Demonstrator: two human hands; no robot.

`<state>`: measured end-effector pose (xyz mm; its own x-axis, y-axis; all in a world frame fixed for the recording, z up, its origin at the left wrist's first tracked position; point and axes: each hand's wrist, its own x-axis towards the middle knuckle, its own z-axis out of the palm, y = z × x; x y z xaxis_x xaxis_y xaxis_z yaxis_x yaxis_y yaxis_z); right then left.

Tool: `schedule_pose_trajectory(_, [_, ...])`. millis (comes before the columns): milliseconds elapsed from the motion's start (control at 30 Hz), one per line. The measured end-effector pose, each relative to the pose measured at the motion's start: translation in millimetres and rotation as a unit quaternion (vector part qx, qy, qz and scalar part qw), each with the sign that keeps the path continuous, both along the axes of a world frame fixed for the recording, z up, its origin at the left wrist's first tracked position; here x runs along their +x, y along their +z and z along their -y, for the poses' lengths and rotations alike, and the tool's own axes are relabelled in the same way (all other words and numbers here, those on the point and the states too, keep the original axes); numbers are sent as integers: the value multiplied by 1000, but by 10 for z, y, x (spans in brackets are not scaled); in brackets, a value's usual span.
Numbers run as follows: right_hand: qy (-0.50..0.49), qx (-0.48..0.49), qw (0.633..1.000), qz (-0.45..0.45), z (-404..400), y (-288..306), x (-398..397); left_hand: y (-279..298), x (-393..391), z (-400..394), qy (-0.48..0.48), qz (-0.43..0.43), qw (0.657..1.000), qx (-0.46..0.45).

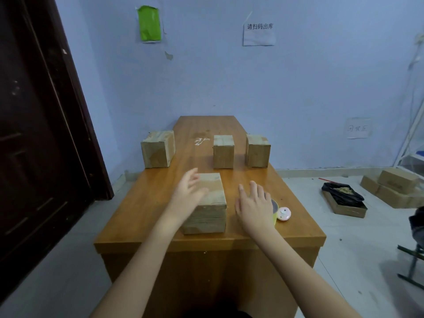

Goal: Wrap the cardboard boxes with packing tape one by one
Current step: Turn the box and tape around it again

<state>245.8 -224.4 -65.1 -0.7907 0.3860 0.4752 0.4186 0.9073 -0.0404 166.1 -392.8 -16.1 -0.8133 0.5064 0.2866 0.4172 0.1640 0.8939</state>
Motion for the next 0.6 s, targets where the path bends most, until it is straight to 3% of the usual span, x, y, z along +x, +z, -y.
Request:
schedule_pose_trajectory(33, [35,-71,994,-72,54,35,24,5,-42,80,35,-5,999,24])
schedule_pose_trajectory(100, [127,-267,945,-142,191,115,58,-58,-116,225,93,-15,995,29])
schedule_pose_trajectory(200, [204,-464,857,-92,425,169,103,-214,-67,299,102,51,994,4])
schedule_pose_trajectory(467, [208,-571,791,-71,626,106,97,-392,217,177,45,130,990,29])
schedule_pose_trajectory(533, [201,-573,791,-76,606,105,92,-332,218,170,46,105,993,23])
schedule_pose_trajectory(600, [205,-562,798,-66,604,107,84,-225,199,153,80,11,996,-35])
